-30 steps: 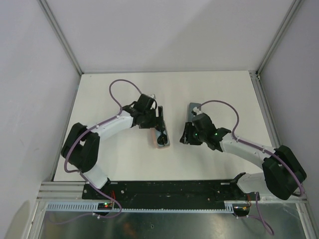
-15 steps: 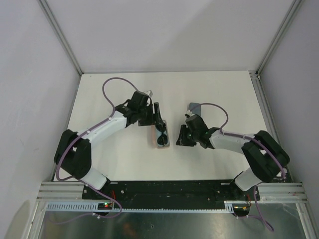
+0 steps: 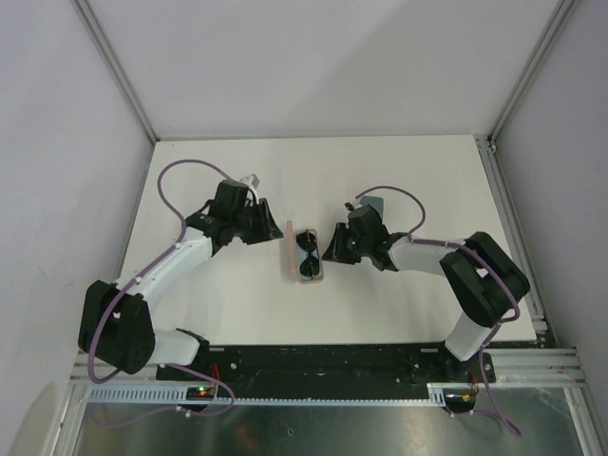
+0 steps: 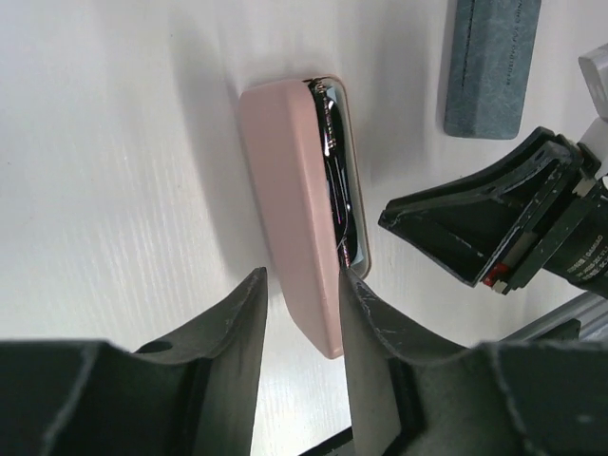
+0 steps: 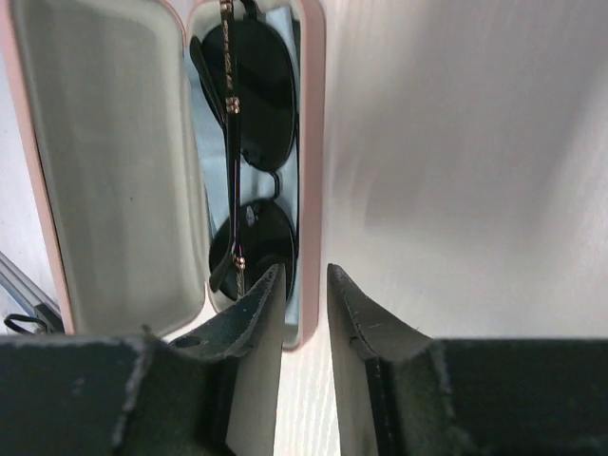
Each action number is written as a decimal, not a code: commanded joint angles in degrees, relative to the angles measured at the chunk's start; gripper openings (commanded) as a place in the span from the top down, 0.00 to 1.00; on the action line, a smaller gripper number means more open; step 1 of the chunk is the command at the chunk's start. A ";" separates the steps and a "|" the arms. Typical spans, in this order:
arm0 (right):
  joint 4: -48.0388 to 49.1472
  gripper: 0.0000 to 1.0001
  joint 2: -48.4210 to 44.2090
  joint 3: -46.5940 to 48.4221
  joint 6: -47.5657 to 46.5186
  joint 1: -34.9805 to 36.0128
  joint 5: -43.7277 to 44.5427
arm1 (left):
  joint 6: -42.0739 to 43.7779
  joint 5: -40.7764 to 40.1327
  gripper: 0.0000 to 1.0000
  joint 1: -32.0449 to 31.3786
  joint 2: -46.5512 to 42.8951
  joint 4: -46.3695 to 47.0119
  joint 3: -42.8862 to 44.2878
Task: Organize the sunglasses
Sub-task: Close the case with sunglasses at the center of the board.
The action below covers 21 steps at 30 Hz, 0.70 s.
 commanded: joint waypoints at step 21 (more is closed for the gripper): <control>1.44 0.90 8.98 7.20 -1.81 -0.61 -2.29 | -0.95 10.31 0.68 1.90 5.24 13.49 -5.14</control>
